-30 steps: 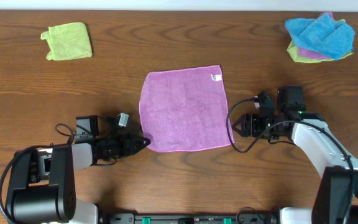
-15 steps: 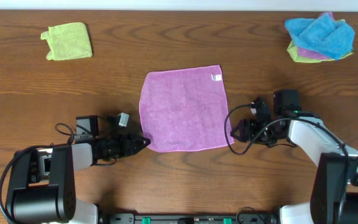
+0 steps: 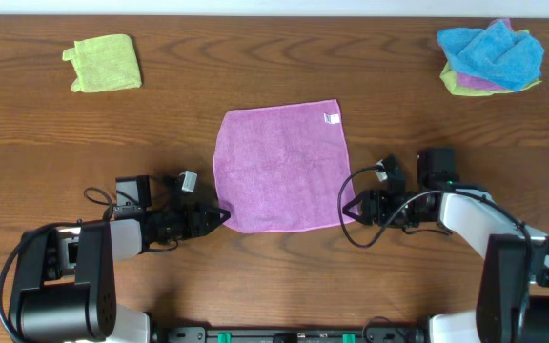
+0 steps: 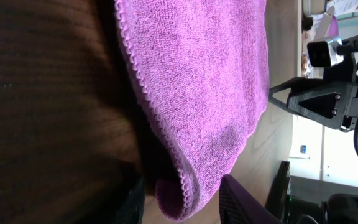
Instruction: Fold the cloth
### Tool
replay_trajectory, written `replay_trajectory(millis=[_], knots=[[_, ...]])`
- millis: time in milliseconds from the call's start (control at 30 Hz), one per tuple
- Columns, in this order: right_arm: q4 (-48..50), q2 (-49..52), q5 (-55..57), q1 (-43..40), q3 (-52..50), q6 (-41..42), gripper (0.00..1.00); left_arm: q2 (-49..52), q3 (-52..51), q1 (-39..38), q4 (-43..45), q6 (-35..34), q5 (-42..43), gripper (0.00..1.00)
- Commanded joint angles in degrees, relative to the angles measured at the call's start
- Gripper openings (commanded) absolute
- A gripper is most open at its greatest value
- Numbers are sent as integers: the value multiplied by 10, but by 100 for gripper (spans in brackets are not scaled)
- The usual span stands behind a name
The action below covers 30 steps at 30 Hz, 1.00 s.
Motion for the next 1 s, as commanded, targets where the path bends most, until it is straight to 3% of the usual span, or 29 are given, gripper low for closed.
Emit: replay_trajectory(millis=[0, 533, 767, 967], knots=[[1, 11, 21, 2, -28, 0, 61, 6, -2, 1, 0, 7, -17, 41], [18, 12, 25, 6, -34, 11, 56, 6, -2, 1, 5, -20, -10, 41], [39, 12, 55, 52, -34, 44, 41, 6, -2, 1, 33, -54, -10, 37], [56, 12, 93, 85, -34, 76, 43, 6, -2, -5, 33, -57, -7, 38]])
